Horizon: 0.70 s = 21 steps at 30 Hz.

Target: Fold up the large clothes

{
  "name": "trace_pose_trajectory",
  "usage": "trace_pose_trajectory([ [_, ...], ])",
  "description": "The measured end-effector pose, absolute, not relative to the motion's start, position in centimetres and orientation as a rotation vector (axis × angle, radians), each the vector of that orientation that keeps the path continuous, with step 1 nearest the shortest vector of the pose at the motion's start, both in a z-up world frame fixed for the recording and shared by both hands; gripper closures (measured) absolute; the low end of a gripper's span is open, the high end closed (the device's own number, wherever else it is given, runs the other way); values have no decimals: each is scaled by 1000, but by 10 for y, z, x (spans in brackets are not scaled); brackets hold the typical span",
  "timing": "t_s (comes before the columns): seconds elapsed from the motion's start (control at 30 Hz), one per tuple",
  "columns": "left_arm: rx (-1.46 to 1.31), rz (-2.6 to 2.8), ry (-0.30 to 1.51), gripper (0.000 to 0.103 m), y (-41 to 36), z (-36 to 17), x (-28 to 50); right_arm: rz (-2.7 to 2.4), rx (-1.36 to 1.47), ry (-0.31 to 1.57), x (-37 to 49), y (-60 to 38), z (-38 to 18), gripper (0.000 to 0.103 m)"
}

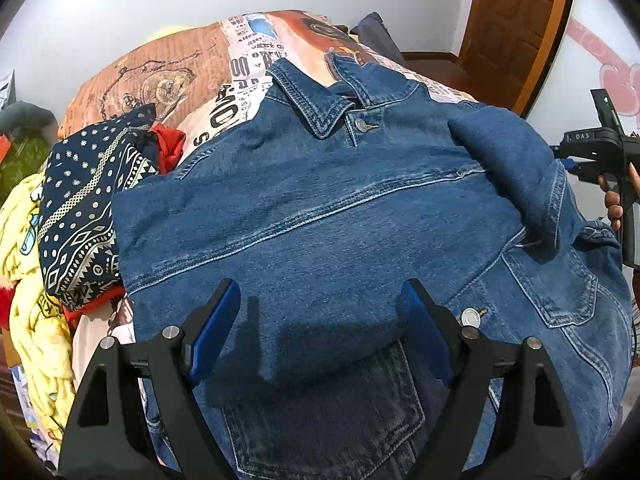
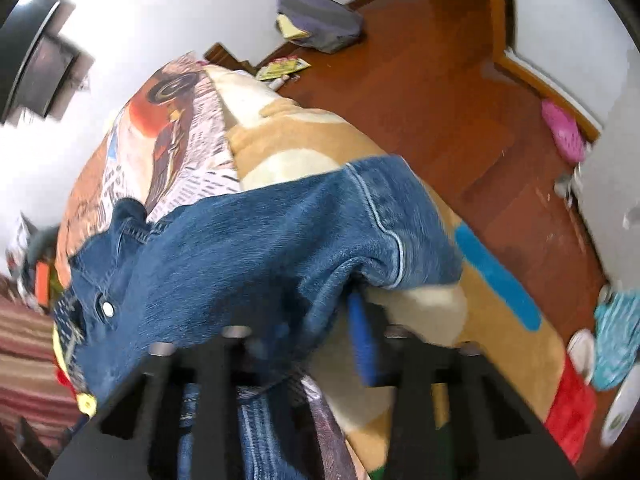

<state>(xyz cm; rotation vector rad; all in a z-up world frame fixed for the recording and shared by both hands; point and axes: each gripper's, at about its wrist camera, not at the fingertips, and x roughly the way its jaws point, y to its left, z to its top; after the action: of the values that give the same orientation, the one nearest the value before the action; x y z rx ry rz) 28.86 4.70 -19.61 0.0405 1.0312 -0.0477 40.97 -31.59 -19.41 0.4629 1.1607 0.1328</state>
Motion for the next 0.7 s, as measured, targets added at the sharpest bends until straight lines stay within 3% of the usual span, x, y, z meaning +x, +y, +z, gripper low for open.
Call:
trace_pose_trajectory([
  [0.17, 32, -48, 1012, 21, 49, -190, 286, 126, 334, 1065, 400, -305, -160, 95],
  [0.5, 13, -57, 917, 21, 58, -158, 267, 261, 192, 834, 364, -254, -53, 95],
  [0.7, -9, -46, 854, 21, 77, -139, 249, 389, 86, 758, 343, -184, -22, 95],
])
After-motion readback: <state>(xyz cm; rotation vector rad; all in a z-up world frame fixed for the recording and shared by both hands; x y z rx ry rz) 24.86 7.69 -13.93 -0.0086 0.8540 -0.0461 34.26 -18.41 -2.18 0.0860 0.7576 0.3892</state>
